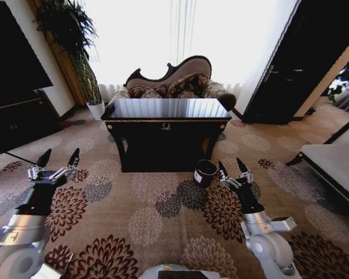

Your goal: Move to the front of the table and place the trash on the table into the trash bin.

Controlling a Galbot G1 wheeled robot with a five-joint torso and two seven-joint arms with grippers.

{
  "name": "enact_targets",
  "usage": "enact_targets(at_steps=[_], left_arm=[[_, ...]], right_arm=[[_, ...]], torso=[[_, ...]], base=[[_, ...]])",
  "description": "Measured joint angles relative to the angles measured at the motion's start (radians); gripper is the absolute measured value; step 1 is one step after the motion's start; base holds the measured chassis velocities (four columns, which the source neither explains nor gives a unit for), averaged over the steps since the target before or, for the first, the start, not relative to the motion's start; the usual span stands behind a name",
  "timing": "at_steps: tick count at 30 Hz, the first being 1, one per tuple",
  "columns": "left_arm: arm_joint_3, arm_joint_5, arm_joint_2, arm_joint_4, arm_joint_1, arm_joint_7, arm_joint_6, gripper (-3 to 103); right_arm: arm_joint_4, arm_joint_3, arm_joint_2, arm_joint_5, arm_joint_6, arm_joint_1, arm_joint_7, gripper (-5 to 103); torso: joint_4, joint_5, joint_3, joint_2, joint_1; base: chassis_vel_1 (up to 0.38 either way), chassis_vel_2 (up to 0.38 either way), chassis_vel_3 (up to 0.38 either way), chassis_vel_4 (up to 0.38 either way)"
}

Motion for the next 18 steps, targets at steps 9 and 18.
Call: enact_targets(at_steps=[9, 18], left_arm=[[-0.005, -0.001, -0.004, -0.007, 0.004, 0.001, -0.002, 100], [-0.014, -0.005, -0.002, -0.008, 0.007, 0.002, -0.005, 100]], right_arm=[[0.004, 0.007, -0.004, -0.002, 0.001, 0.002, -0.006, 100], [0.007, 0.024, -0.005, 0.002, 0.004, -0.002, -0.014, 100]], torso=[[0.0000, 0.0001, 0.000, 0.000, -0.001], [0.0000, 0.0001, 0.000, 0.000, -0.001]], base=[[0.000, 0.000, 0.000, 0.000], [0.000, 0.000, 0.000, 0.000]])
